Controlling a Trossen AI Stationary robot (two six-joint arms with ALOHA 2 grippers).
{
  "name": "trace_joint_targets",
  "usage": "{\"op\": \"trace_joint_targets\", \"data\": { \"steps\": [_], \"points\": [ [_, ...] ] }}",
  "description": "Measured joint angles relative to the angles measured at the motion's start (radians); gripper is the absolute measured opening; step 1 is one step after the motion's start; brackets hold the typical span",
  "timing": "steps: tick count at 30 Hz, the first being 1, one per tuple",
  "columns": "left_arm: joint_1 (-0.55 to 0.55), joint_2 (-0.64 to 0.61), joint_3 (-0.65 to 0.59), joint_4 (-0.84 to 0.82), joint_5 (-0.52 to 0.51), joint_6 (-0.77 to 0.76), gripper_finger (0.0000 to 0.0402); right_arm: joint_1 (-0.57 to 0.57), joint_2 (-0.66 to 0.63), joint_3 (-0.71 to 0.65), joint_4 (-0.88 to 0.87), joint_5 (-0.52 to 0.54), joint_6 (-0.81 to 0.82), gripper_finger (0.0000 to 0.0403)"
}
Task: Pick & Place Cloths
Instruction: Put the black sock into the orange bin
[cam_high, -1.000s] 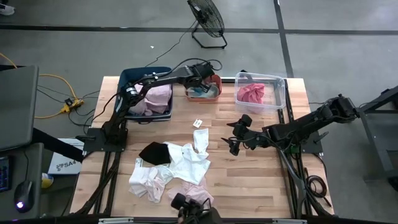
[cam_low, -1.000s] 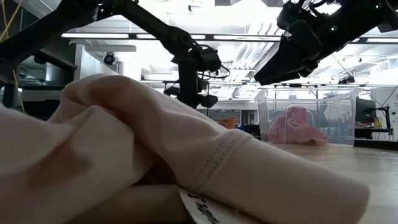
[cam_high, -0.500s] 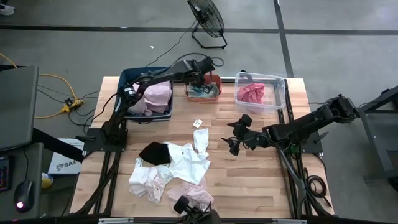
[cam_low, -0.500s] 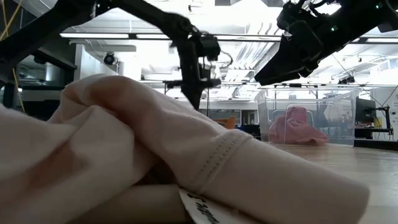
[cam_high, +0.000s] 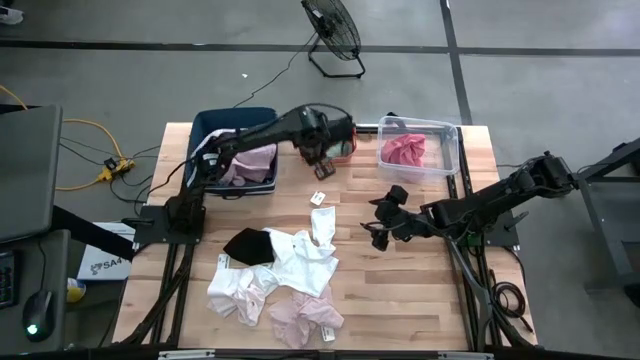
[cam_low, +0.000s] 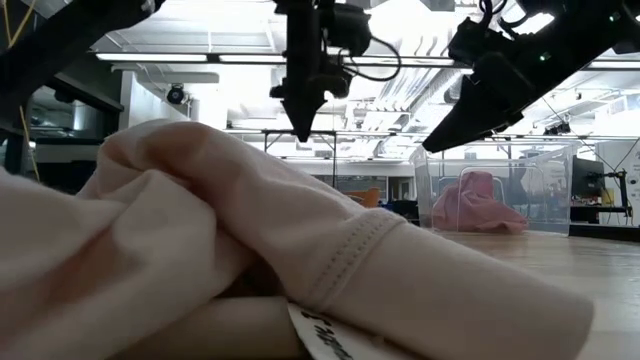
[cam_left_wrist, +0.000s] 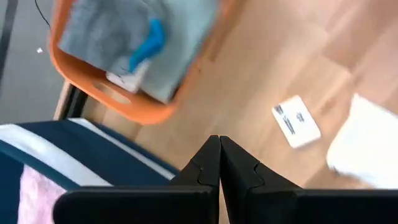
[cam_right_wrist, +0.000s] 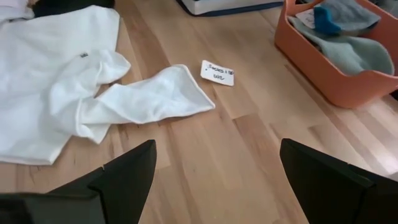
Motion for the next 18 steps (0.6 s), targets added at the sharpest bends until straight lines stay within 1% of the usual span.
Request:
{"op": "trace_joint_targets", "data": {
  "steps": [4,7,12,16,18],
  "points": [
    [-0.062,-0.005,0.000,-0.036,-0.049,-0.014,0.0000,0.001,0.000,0.000,-0.002,-0.020,0.000,0.0335],
    [-0.101,-0.006,0.000,-0.053,-0.063,-0.032,0.0000,0.005,0.000,0.000,-0.017,-0.029,0.000,0.0335],
    [-0.163,-0.014,-0.007,-0.084,-0.126,-0.103,0.0000,0.028,0.000,0.000,-0.059,-0.027,0.000,0.0335],
    [-0.212,-0.036,-0.062,-0.076,-0.135,-0.148,0.0000,0.051,0.000,0.000,-0.070,-0.025,0.000,0.0335],
    [-0.235,-0.055,-0.116,-0.082,-0.142,-0.187,0.0000,0.061,0.000,0.000,-0.072,-0.025,0.000,0.0335]
  ]
}}
